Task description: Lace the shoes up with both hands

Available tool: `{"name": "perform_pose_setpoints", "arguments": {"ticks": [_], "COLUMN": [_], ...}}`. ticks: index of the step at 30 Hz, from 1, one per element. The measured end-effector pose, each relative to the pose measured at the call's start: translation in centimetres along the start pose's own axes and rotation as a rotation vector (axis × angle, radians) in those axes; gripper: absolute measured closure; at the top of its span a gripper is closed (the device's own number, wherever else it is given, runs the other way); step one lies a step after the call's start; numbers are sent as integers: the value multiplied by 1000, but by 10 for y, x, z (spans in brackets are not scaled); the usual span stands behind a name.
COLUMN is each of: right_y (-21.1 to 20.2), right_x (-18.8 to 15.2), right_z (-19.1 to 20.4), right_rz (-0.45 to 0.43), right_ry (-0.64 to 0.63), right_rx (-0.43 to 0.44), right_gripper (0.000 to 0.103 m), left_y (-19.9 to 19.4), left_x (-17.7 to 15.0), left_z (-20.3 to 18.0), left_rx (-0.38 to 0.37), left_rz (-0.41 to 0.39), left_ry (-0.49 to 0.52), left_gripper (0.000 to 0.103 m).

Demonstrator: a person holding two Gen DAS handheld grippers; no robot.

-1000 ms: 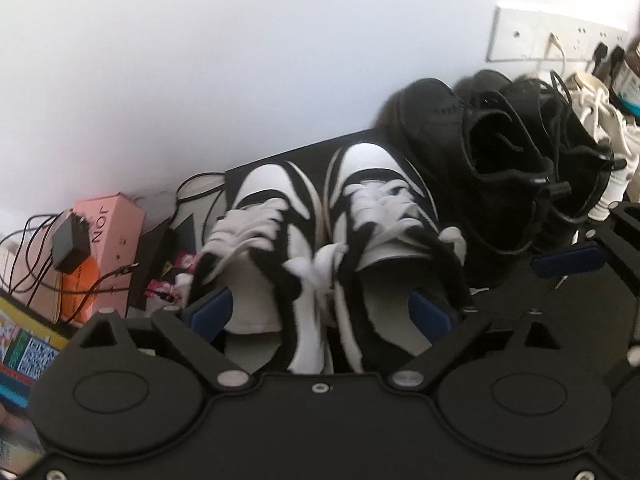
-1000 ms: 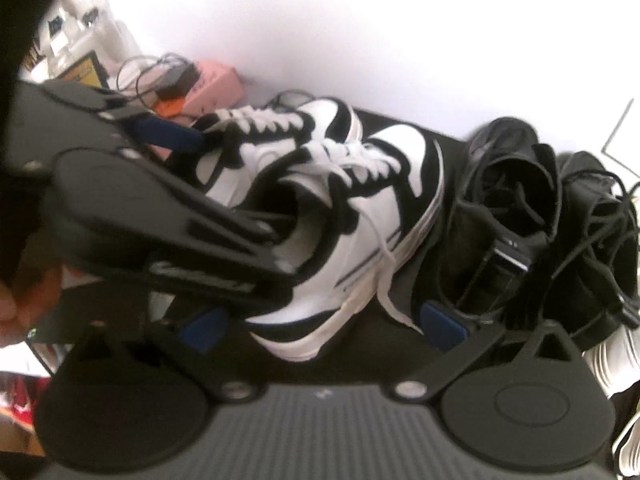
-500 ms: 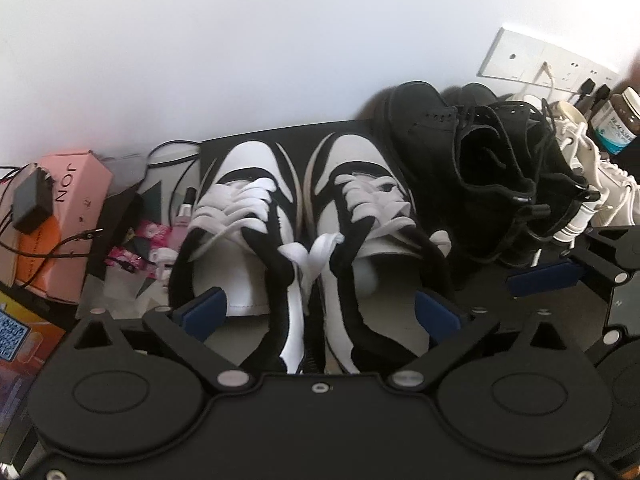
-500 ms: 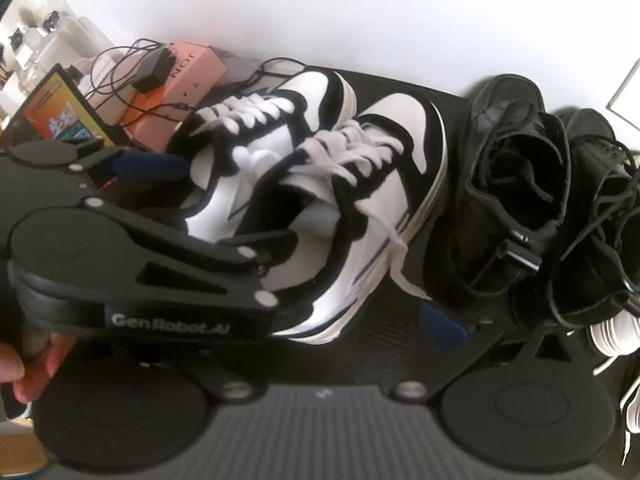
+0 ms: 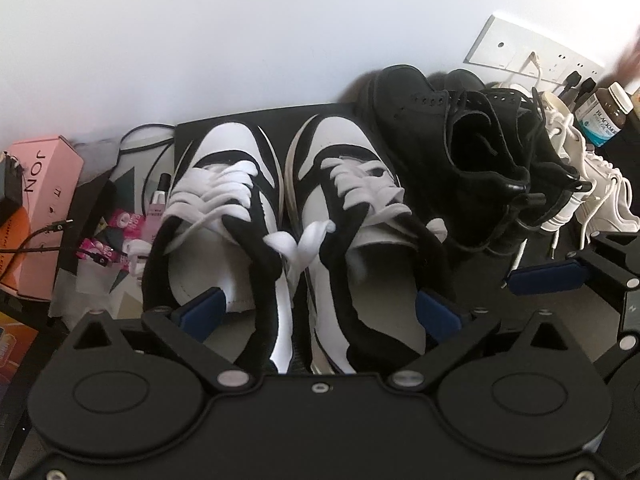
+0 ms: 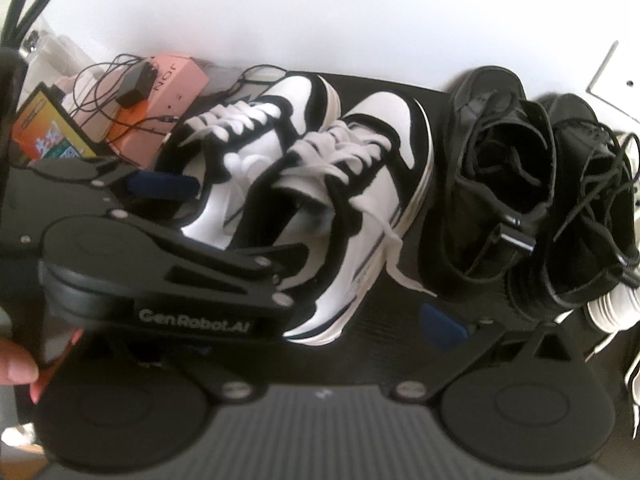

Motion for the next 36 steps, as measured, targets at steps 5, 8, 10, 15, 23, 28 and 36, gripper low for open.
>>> {"name": "perform_pose_setpoints", "arguments": {"ticks": [5, 8, 10, 15, 23, 28, 36], "right_y": [-6, -13, -18, -33, -56, -65, -71], "right_x": [-7, -10, -13, -21, -41, -58, -91], "right_z": [-4, -8, -11, -26, -58, -75, -111], "right_rz": [-20, -57, -81, -123, -180, -199, -229], "right_ry": [35, 55, 67, 92, 130, 123, 81], "right_rx": [7, 17, 24, 13, 12, 21, -9], "right_gripper": [1, 1, 1, 1, 1, 1, 1], "left_y": [0, -3, -6, -18, -44, -51, -43], "left_x": [-3, -5, -6, -6, -6, -14, -44], "left_z": [-3, -3, -3, -7, -38, -66, -118], "left_rx": [-12, 7, 21, 56, 60, 57, 63], "left_rz": [-7, -19, -28, -57, -96, -100, -108], "left_ry": [-7, -24, -35, -48, -48, -49, -56], "left_gripper": [0, 0, 0, 0, 0, 0, 0]}}
Point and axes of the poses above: each gripper's, at about its wrist camera, not at the fingertips, and y roughly the way its jaws point, z to its left, x to its top, the point moved 10 cm from there along y, roughly the way its jaws point, and after that the axes turned 2 degrees about y, right-handed, at the moved point
